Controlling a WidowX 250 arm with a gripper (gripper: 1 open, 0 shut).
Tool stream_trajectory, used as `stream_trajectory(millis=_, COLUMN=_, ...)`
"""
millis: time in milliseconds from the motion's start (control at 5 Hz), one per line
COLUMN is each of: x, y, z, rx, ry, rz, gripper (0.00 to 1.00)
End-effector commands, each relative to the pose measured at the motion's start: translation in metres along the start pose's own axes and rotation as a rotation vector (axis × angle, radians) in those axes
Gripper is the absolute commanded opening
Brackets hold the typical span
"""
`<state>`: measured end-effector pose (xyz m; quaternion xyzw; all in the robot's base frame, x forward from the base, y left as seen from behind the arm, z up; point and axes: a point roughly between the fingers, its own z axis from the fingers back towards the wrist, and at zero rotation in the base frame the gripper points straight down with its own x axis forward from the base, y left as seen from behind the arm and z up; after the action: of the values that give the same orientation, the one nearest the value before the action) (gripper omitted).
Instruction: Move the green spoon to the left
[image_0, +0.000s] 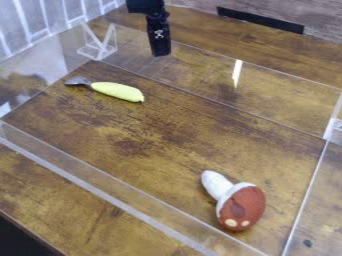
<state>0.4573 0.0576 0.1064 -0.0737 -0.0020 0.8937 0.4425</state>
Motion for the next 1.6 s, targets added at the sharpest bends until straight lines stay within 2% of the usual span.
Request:
stream_trajectory(millis=0, x=-0.010, y=0.001, z=0.023, rx=-0.048, ry=0.032, rz=0.007, gripper=1.00)
stream_trajectory(millis=800, x=-0.013, y=0.006, z=0.015, rx=-0.025, ry=0.036, rz=0.144, gripper=1.00)
stream_trajectory(millis=1000, x=-0.015, y=0.007, z=0.015, rx=-0.014, ry=0.038, rz=0.186, gripper=0.00)
stream_trajectory(millis=1400, x=-0.027, y=0.009, z=0.027, rx=0.000, ry=0.036, rz=0.248, gripper=0.00)
